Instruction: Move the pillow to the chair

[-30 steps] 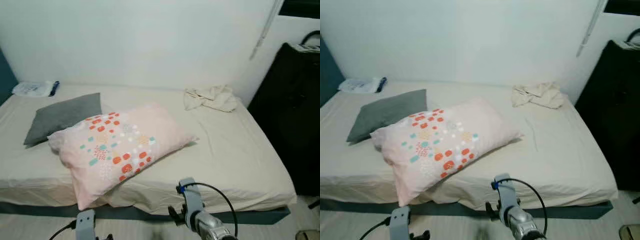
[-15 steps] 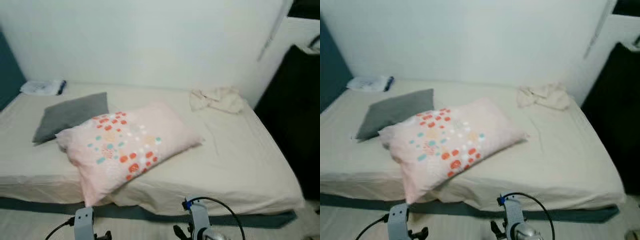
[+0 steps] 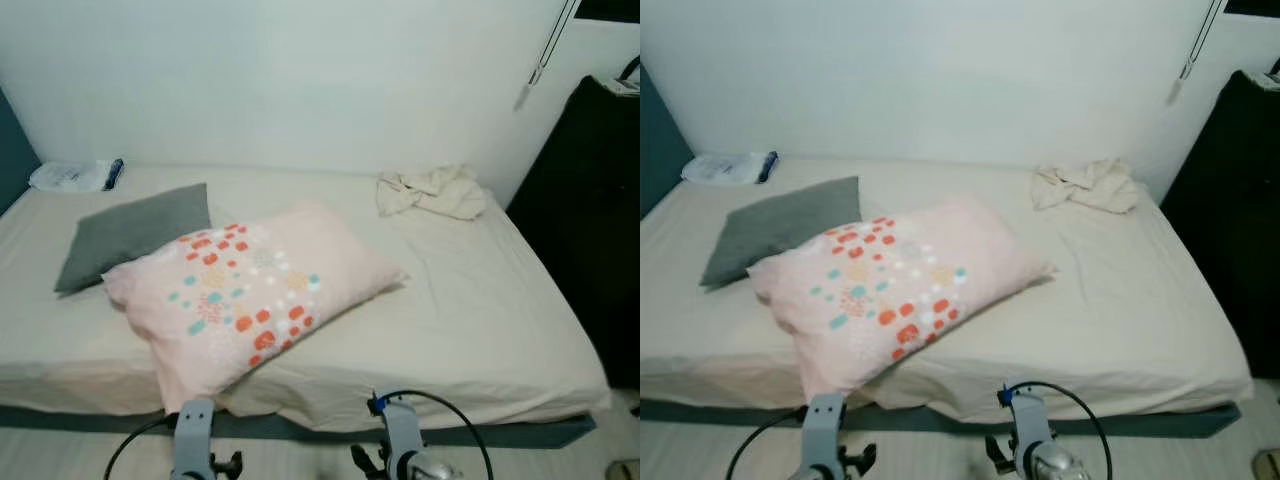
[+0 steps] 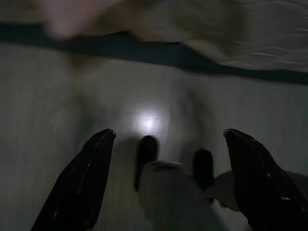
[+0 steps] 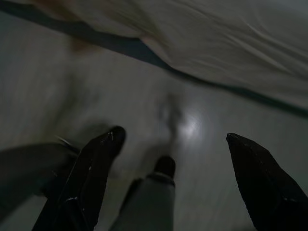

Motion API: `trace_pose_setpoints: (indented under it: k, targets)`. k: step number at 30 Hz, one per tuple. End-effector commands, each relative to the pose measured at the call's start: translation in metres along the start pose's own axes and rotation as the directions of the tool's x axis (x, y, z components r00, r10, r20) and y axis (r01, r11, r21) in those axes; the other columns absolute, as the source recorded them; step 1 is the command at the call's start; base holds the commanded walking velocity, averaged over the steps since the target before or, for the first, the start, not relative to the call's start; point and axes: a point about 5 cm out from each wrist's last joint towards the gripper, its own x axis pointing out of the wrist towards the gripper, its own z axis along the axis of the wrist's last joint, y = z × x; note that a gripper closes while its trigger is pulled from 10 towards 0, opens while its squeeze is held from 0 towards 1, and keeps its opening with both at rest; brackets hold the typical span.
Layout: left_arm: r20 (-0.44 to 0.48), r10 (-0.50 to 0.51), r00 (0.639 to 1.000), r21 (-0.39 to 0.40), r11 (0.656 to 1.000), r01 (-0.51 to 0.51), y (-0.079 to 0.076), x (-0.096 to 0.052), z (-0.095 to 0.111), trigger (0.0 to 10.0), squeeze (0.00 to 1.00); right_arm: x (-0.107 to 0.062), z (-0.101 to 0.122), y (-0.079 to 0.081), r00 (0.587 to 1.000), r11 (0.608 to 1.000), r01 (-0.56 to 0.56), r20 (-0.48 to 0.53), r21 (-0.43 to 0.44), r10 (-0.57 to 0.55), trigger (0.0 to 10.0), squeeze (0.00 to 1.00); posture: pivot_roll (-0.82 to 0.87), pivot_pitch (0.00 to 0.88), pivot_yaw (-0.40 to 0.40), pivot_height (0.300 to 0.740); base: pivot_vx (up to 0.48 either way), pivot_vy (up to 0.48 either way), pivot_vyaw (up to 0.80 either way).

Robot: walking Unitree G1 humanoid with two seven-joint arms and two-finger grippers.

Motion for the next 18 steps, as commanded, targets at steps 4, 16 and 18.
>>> trace_pose_setpoints:
  k: [4,16,18]
  targets:
    - [-0.028,-0.024,0.999,0.008,1.000,0.025,-0.001,-0.001,-0.006,10.0,0.00,-0.001,-0.004,0.000,1.000,1.000,-0.004,-0.014,-0.008,0.004,10.0,0.00,-0.02,0.028,-0.036,0.738,0.000,0.000,0.77]
    - [-0.046,-0.079,0.996,0.028,0.996,0.080,-0.009,0.000,-0.007,10.0,0.00,-0.004,-0.016,-0.009,0.997,0.997,0.069,-0.047,0.013,-0.069,10.0,0.00,-0.04,0.030,-0.038,0.738,0.000,-0.137,0.51]
    - [-0.049,-0.083,0.995,0.033,0.996,0.085,-0.010,0.000,-0.007,10.0,0.00,-0.005,-0.016,-0.010,0.996,0.997,0.080,-0.050,0.009,-0.079,10.0,0.00,-0.04,0.024,-0.041,0.738,0.000,-0.469,0.00]
